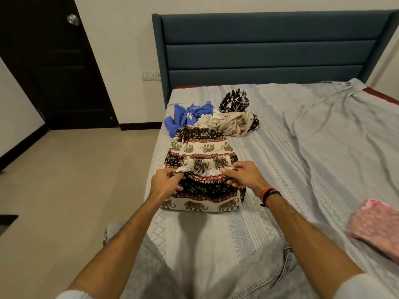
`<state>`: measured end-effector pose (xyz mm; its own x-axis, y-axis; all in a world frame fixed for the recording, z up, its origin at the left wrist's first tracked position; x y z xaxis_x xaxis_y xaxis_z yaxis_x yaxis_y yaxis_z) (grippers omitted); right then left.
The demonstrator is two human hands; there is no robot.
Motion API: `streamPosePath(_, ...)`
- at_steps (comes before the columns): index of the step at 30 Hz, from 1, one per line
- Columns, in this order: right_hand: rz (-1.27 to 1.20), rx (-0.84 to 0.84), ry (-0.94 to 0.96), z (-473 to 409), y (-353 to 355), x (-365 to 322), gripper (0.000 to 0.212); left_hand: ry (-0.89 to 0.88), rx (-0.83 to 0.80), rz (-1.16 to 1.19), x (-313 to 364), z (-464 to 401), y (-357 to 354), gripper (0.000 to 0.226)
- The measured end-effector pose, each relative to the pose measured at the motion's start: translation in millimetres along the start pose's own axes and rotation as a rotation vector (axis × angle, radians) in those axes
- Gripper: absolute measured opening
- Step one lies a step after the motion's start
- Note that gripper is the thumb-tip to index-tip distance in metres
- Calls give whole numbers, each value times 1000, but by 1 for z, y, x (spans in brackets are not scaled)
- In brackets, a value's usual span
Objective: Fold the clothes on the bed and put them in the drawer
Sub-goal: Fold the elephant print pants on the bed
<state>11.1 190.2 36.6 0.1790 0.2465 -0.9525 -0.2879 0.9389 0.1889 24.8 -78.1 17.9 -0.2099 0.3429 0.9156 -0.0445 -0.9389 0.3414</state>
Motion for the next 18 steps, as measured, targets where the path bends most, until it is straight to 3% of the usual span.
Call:
streamPosePath(2,54,-28,-20,-9,1,0,74,6,-15,-15,2,-6,-1,17)
streamPosePath(7,120,-105,-102,-41,6,-7,42,46,-72,-78,11,-34,2,16)
streamPosePath(14,168,-190,-202,-122,24,-38,44,174,-161,10,40,-113,11,18)
streamPosePath(18,137,-163,-211,-189,48,-81,28,204,-168,64,82,-182,26,20)
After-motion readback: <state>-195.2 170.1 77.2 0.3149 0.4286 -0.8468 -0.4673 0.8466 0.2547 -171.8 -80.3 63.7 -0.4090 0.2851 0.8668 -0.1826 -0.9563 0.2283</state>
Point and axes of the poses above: each hand's wrist, its own z-axis away from the middle knuckle, its own y-axis out of the back of the hand, x = y × z, the point moved 5 cm from there along -z, towards the middle knuckle, and after that the axes turned 12 degrees about -x, right-handed, at the moved point
